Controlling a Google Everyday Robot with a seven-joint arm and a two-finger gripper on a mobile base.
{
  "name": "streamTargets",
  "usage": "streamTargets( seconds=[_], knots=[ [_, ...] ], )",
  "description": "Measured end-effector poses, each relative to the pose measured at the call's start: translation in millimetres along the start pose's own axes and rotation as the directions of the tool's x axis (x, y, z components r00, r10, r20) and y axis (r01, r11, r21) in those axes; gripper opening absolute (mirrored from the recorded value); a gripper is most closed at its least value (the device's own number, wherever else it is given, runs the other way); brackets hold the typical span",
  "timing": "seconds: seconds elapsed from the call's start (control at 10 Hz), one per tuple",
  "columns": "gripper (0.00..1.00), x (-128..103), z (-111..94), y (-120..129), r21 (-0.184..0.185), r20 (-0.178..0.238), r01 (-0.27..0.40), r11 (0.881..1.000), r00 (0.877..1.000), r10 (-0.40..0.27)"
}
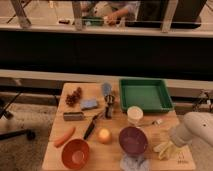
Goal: Place banana in purple bowl
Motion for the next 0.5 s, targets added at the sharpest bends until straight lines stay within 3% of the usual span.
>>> streamTargets(
  seconds=[0.5],
  knots=[
    [0.27,-1.2,-2.2,2.2,0.003,0.012,0.008,1.000,1.000,-0.008]
  ],
)
